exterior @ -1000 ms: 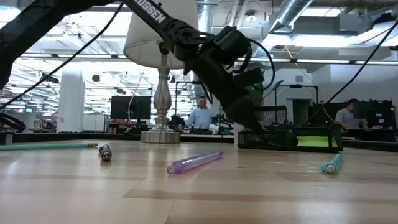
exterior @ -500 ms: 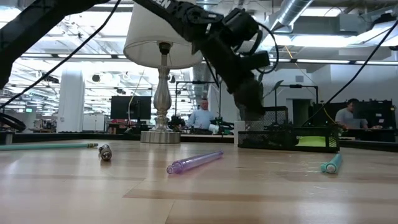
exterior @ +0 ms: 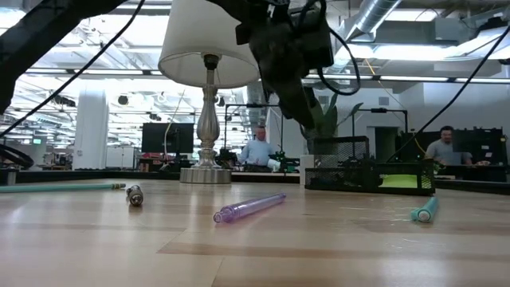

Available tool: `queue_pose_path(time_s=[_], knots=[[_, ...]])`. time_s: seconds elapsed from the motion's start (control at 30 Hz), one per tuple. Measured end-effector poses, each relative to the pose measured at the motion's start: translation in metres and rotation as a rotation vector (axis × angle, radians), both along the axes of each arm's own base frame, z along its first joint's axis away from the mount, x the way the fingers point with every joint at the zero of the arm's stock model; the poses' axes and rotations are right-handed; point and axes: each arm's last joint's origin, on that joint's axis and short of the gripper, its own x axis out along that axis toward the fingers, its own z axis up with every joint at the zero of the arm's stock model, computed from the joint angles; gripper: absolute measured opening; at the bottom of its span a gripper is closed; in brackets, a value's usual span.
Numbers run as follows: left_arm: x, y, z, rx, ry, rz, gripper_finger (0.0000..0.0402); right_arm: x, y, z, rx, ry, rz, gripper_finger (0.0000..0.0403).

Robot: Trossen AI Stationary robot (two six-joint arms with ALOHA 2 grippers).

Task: Pick and place office supplies into organizer
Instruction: Put the brown pen into the black organizer

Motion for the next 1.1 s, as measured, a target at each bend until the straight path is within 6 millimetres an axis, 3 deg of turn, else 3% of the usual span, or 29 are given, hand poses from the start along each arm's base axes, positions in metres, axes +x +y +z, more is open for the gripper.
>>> queue_pose_path(time_s=[0.33,0.63,0.83,1.1], knots=[[-0.011,-0.052,-0.011,-0.046,0.178,-0.061,0.0152,0.018,0.01,-0.013,0.063,0.108,-0.06,0.0113],[-0.031,-0.098,-0.013,-0.093,0.489,0.092,0.0146,0.05,0.017,-0.065,-0.029,0.491,-0.202,0.0113],[-0.035,-0.119,-0.013,-0.098,0.584,0.229,0.0146,0.061,0.021,-0.075,0.044,0.607,-0.043,0.0113],[-0.043,-0.156,-0.014,-0.087,0.695,0.462,0.0146,0.045,0.012,-0.075,-0.035,0.69,0.071,0.0113]])
